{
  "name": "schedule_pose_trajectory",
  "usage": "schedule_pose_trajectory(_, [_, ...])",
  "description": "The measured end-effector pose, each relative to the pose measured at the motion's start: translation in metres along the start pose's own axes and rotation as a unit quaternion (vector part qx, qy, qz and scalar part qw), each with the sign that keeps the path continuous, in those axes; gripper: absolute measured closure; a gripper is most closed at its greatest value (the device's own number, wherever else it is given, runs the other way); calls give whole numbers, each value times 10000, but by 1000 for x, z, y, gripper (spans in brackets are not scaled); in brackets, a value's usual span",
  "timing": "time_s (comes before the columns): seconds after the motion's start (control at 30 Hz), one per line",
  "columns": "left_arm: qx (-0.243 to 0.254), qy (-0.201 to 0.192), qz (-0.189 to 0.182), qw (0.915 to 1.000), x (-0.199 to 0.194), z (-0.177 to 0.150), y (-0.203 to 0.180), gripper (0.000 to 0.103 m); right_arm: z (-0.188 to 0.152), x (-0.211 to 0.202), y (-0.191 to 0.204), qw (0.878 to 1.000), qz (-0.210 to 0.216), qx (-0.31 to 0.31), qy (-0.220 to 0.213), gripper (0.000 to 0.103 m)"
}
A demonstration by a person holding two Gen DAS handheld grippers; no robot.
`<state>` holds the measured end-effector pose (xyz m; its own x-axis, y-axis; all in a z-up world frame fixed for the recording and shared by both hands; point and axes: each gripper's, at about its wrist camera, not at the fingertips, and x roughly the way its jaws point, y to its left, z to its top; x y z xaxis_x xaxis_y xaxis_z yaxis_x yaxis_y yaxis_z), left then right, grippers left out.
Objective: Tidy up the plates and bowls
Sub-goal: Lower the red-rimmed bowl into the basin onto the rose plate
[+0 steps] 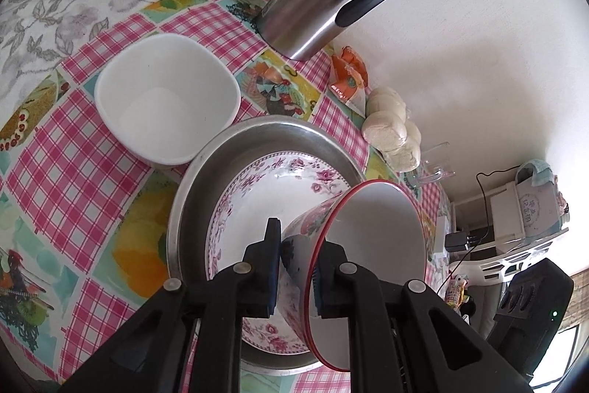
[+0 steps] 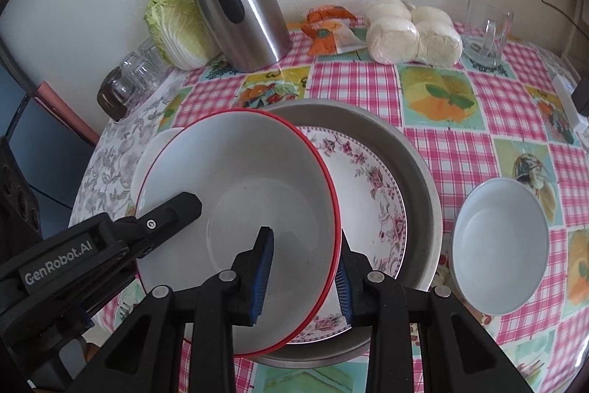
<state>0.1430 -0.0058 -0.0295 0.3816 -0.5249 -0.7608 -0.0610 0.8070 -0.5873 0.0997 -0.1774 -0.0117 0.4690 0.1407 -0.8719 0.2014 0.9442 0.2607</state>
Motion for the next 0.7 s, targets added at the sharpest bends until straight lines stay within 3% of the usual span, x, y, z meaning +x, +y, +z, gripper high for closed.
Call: schedule_pose_trajectory(0.7, [-36, 224, 204, 9995, 31, 6, 5, 90, 4, 34, -15, 9994, -19, 274, 195, 69])
